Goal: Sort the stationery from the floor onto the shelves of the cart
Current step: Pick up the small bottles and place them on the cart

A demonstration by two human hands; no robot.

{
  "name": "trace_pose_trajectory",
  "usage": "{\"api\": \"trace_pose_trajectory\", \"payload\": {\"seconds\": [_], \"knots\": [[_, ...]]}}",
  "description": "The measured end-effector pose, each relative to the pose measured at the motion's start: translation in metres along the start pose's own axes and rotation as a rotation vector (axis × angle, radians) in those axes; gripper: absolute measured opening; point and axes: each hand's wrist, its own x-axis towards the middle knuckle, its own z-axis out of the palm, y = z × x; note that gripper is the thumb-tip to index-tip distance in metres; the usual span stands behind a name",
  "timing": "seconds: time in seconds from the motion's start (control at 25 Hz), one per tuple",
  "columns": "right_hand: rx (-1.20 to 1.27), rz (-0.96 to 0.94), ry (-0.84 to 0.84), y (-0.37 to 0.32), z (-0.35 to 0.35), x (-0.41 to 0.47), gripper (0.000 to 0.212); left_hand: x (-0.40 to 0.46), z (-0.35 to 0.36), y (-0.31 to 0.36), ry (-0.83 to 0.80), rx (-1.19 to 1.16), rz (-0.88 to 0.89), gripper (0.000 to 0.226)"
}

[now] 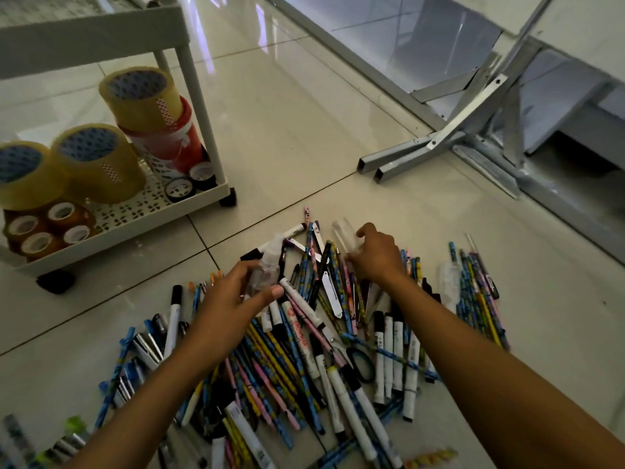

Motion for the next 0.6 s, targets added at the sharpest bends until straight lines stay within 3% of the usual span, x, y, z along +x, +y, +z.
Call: {"api": "trace_pose_trajectory", "payload": {"seconds": [0.2,0.4,0.48,0.6], "knots": [[0.548,0.012,0.283,0.019,-0.036,-0.038,0.031,-0.001,0.01,0.017,-0.024,0.003,0.023,0.031],[1.216,0.176,0.371,0.072,-0.075,-0.062,0.013,-0.003,0.033,0.035,-0.112,-0.052,0.03,0.039],[1.159,0.269,0.421,0.092,-0.084,-0.063,0.023,-0.002,0.04,0.039,-0.142,-0.051,0.031,0.043],[0.772,0.405,0.398,0.113,-0.08,-0.063,0.037,0.0,0.053,0.045,-0.165,-0.054,0.029,0.025]]}}
